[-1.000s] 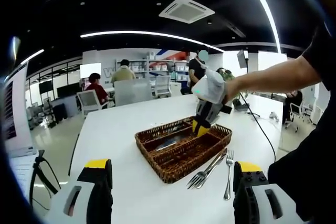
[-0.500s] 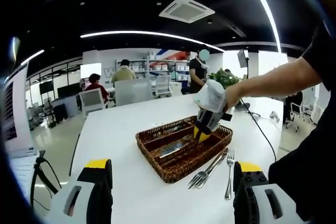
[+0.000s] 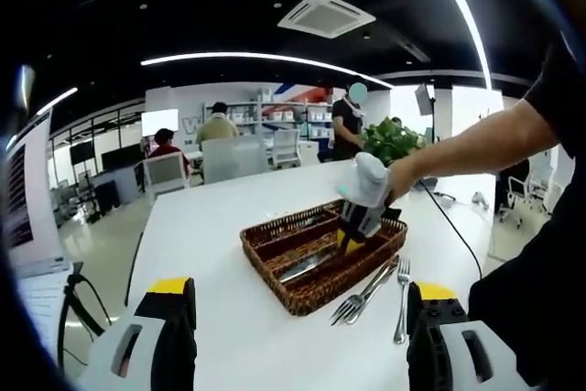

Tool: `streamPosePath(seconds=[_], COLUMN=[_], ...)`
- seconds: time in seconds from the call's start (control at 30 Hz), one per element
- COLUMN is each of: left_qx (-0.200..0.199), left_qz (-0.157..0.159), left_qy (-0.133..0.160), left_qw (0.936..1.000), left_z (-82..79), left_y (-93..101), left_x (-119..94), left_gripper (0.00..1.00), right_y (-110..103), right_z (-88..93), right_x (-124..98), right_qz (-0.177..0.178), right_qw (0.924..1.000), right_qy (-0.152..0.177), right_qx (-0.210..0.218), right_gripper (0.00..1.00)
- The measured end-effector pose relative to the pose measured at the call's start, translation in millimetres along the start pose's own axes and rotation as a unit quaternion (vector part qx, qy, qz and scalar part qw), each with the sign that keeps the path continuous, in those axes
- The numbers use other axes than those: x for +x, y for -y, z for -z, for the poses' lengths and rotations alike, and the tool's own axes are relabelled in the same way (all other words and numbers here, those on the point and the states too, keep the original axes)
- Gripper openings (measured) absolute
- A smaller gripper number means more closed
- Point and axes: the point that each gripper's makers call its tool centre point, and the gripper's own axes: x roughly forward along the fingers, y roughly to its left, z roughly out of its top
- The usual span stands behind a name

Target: Arrange the knives, forks, and spoons in their matching storage slots by inserting each utensil handle-first until every utensil is classified and aligned in the correct compartment

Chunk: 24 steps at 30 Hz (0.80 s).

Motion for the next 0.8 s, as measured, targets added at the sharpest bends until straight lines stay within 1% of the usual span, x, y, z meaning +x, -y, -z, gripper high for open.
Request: streamPosePath(seconds=[0.27,0.6,0.63,0.73,0.8], left_qx=[0.0,-0.002,-0.002,-0.003,-0.005], left_qz=[-0.009,-0.018,-0.019,-0.021,-0.023], left_qy=[-0.002,-0.002,-0.002,-0.001,-0.002], left_qw=[1.0,0.9998,0.9998,0.9998,0.9997], left_z=[1.4,1.0,0.8,1.5,2.5], left_y=[-7.5,-10.3,-10.5,-12.0,-13.4], left_x=[-8,-14,-14,-16,-17], left_gripper=[1.0,1.0,1.0,1.0,1.0], right_y=[1,-2,-4,-3,-3], right_z=[4.1,6.1,6.7,7.4,7.8], right_x=[12,23,24,26,26], right_qz=[-0.002,-0.003,-0.003,0.0,0.002], right_qw=[1.0,0.9999,0.9999,0.9999,0.9998], right_qy=[-0.005,-0.01,-0.012,-0.016,-0.018], right_qx=[0.005,0.004,-0.002,-0.004,0.002], right_gripper=[0.03,0.03,0.03,0.03,0.03])
